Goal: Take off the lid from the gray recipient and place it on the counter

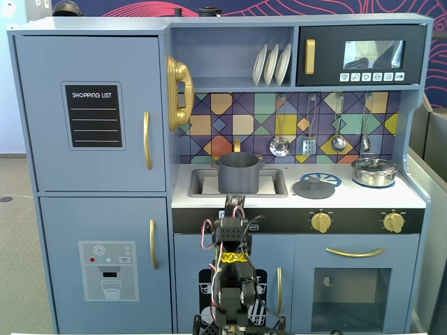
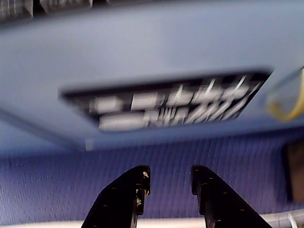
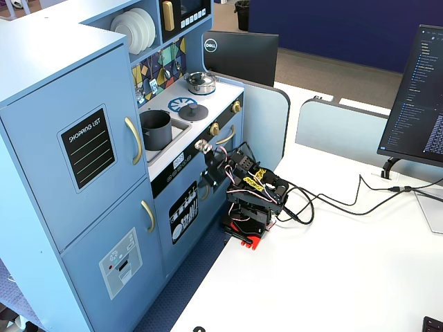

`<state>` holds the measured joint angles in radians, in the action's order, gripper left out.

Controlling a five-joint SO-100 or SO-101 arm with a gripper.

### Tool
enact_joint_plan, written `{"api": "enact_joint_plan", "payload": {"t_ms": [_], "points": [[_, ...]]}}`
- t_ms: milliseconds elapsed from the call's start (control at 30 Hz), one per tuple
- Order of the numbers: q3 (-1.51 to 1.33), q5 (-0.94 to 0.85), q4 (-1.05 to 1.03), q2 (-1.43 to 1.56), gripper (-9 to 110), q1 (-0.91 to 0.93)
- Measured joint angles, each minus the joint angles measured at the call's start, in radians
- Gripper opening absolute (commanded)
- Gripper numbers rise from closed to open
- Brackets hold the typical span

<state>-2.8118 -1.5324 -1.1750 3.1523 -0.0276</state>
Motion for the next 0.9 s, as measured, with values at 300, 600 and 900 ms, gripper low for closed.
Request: {"api": "enact_joint_plan", "payload": {"t_ms": [300,600,900], "points": [[-0.193,-0.014,-0.067,0.018,0,-0.02],[-0.193,-0.06,-0.181,0.032,2,0.015],[-0.192,-0.038,-0.181,0.032,5,0.041]]}}
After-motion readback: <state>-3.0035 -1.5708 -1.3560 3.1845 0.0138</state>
